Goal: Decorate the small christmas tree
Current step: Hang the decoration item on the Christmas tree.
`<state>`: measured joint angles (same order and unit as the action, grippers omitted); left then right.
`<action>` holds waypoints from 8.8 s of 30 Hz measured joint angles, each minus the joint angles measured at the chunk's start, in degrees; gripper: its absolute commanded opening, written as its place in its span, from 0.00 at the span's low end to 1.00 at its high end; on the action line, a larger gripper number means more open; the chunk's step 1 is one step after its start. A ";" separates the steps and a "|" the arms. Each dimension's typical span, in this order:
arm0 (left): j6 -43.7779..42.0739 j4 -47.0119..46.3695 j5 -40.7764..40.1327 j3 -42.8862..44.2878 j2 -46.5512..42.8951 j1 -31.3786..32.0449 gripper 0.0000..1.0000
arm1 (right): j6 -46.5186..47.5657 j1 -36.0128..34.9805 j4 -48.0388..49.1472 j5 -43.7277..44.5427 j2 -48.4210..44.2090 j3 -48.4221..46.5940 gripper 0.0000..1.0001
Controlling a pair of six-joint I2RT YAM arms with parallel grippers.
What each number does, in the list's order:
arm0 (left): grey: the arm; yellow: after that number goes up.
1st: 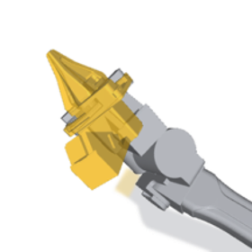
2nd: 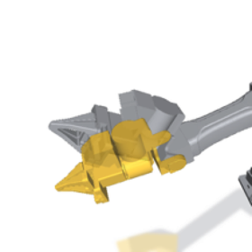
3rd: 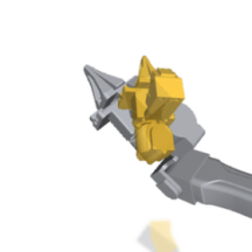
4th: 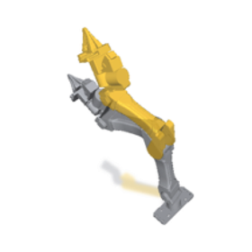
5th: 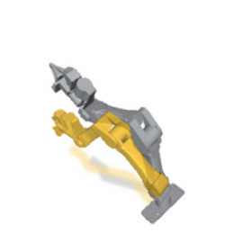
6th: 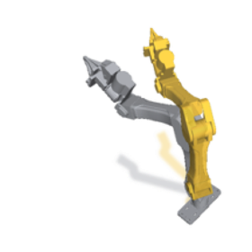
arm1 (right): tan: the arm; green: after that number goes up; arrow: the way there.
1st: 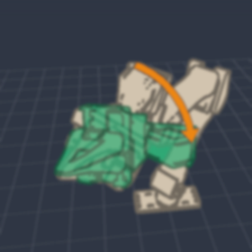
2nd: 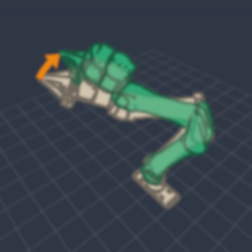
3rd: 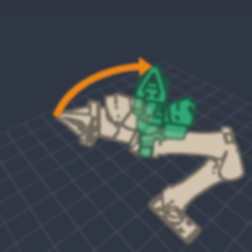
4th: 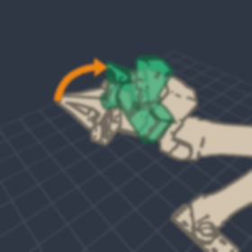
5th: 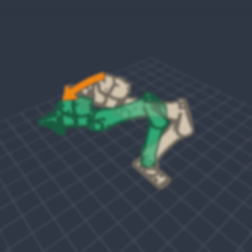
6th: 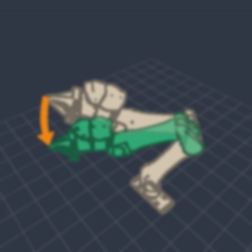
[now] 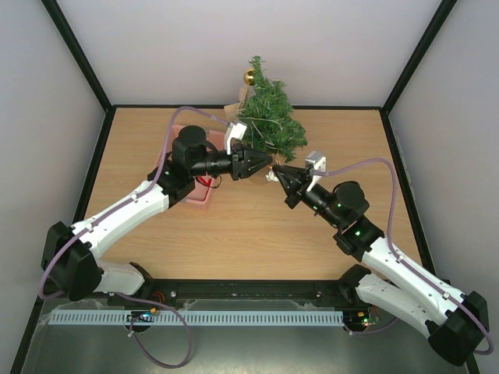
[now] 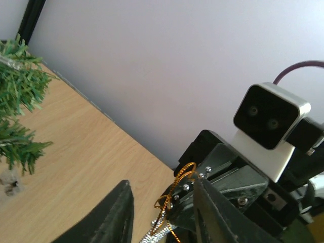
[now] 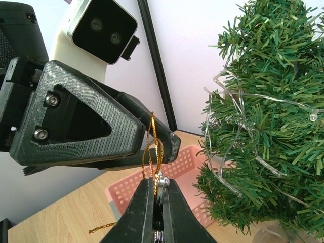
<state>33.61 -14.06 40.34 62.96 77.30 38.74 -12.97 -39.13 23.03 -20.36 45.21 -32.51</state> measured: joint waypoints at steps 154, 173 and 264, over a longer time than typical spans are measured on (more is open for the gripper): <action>-29.35 16.81 -9.22 14.53 5.09 3.48 0.02 | -12.09 15.13 -7.63 -16.52 3.26 -5.44 0.02; -29.29 17.16 -9.99 14.56 5.18 1.75 0.02 | -9.27 15.13 -6.84 -15.56 5.53 -7.13 0.02; -29.05 14.60 -13.86 17.16 13.66 -5.03 0.29 | -5.11 15.13 1.03 -12.72 21.88 -13.94 0.02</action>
<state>4.56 0.54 26.48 80.12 90.96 33.71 -18.09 -24.01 24.05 -33.08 67.09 -46.46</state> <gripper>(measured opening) 0.276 0.017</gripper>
